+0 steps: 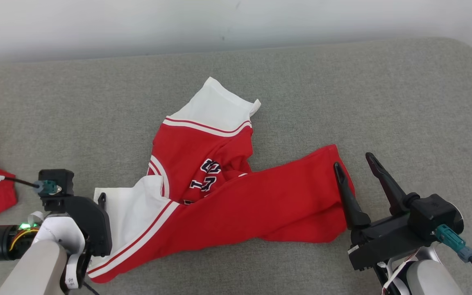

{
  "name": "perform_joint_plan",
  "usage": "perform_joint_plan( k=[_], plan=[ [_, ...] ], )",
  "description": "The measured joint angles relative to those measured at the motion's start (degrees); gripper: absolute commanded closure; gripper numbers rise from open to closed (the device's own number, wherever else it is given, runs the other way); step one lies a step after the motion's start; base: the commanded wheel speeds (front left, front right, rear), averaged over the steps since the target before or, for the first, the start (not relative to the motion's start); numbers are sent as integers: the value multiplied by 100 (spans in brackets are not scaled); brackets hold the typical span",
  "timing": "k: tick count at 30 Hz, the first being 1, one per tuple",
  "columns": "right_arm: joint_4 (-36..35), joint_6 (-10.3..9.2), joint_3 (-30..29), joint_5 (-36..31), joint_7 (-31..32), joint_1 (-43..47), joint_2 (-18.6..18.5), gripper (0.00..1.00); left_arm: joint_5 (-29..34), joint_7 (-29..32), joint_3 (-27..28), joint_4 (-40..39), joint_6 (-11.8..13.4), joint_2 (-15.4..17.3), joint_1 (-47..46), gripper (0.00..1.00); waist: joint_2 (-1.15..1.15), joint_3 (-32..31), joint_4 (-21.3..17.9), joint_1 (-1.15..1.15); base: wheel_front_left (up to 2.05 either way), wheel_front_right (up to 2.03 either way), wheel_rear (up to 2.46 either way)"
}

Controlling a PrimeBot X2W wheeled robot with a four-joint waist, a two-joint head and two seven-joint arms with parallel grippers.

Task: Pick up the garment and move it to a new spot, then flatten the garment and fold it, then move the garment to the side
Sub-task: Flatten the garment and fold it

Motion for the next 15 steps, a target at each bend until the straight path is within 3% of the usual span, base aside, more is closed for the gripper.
perform_joint_plan(
  k=[5, 6, 8, 10, 11, 12, 15],
  plan=[
    [10, 0, 9, 9, -26, -10, 4, 0, -12, 283, -75, -54, -46, 94, -87, 19, 0, 89, -59, 0, 0, 0, 0],
    [10, 0, 11, 9, -27, -15, 4, 0, -14, 319, -90, -59, -47, 114, -92, 28, 0, 104, -68, 0, 0, 0, 0],
    [13, 0, 11, 9, -42, -20, 4, 0, -14, 438, -142, -59, -73, 125, -138, 57, 0, 132, -81, 0, 0, 0, 0],
    [20, 0, 7, 9, -44, -25, 2, 0, -26, 537, -176, -70, -94, 125, -176, 72, 0, 152, -89, 0, 0, 0, 0],
    [23, 0, 2, 9, -41, -30, -5, 0, -32, 573, -190, -84, -94, 123, -175, 90, 0, 160, -88, 0, 0, 0, 0],
    [23, 0, -9, 9, -25, -36, -19, 0, -32, 594, -199, -100, -94, 122, -175, 100, 0, 165, -83, 0, 0, 0, 0],
    [54, 0, -59, -10, 96, -91, -65, 0, -42, 613, -222, -149, -83, 121, -174, 100, 0, 182, -63, 0, 0, 0, 0]
  ],
)
